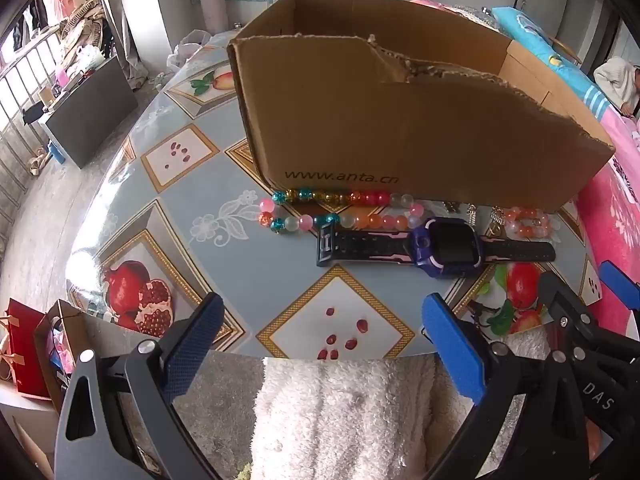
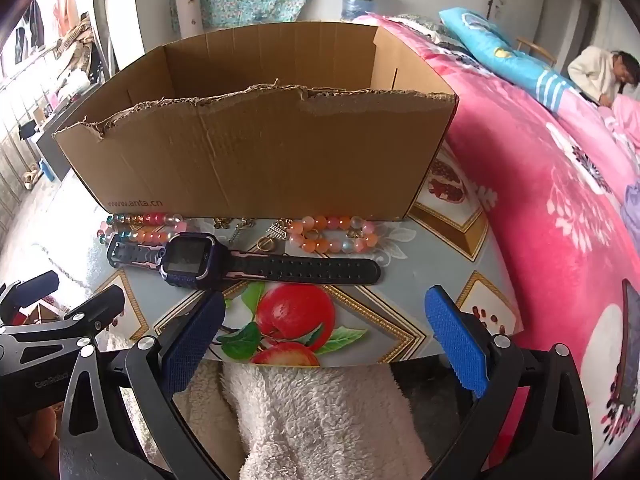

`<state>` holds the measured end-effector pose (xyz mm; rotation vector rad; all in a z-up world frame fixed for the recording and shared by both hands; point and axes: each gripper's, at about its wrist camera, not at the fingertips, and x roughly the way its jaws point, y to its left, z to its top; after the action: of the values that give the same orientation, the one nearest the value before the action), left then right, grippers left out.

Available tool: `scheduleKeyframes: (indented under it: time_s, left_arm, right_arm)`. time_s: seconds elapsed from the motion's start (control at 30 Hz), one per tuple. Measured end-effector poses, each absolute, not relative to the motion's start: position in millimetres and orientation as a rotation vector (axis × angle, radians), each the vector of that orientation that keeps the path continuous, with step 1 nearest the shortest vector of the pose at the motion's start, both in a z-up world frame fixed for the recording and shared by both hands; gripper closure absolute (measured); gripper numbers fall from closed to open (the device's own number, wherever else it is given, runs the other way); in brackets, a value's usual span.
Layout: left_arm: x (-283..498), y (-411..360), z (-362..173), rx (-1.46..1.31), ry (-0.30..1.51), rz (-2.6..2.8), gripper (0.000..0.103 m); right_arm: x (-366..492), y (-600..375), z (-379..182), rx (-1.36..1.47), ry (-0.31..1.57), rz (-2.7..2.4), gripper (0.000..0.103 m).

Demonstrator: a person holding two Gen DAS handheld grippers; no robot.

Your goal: Organize jewelry

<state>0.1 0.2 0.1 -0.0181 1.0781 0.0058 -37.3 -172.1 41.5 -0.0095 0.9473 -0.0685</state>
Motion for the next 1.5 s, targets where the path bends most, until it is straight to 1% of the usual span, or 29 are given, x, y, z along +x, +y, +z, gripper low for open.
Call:
scheduleKeyframes:
  time_s: [0.5, 1.5]
  left_arm:
    - [-0.2, 0.0, 0.4, -0.013, 1.072, 0.008, 0.006]
    - [-4.0, 0.1, 3.8, -0.006, 1.058, 0.006, 0.006]
  right_arm:
    - [-38.1, -174.1, 36.7, -0.016, 0.947, -0.071, 0.008]
    - [-41.2, -170.5, 45.5, -0.015, 0.943, -0.08, 0.008]
